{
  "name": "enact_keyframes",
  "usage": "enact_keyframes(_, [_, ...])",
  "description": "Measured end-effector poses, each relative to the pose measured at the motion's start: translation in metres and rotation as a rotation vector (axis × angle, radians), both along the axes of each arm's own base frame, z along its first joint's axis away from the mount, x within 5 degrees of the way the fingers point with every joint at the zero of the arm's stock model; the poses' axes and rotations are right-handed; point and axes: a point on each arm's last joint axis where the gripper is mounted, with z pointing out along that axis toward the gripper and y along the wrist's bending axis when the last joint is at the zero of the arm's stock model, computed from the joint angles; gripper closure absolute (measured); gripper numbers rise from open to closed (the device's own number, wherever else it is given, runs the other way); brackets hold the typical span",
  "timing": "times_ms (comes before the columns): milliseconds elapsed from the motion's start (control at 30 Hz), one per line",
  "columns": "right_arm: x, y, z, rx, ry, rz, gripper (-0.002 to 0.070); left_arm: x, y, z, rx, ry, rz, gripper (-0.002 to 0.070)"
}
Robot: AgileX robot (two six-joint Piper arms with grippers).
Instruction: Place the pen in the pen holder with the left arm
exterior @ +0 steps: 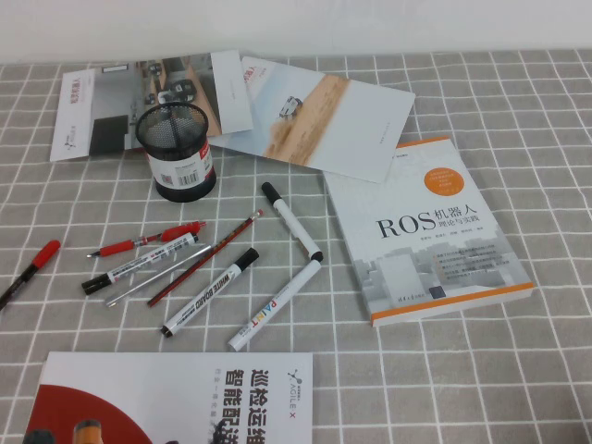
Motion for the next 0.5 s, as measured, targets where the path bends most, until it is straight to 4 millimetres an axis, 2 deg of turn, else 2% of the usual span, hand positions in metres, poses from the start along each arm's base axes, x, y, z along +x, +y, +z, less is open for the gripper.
enact_keyframes(133, [0.0,0.0,0.0,0.0,0.0,0.0,0.0691,0.0,0.0,0.001,-0.008,-0.006,0.0,0.0678])
enact_keyframes(267, [0.0,0.0,0.0,0.0,0.0,0.0,0.0691,0.002,-0.002,0.008,-0.099,-0.087,0.001,0.0678])
enact_keyframes(333, [0.0,0.0,0.0,0.0,0.0,0.0,0.0691,0.003,-0.003,0.013,-0.182,-0.143,0.008,0.0678])
enact_keyframes(500, [0.0,0.0,0.0,0.0,0.0,0.0,0.0691,0.004,-0.003,0.026,-0.544,-0.251,0.055,0.0678])
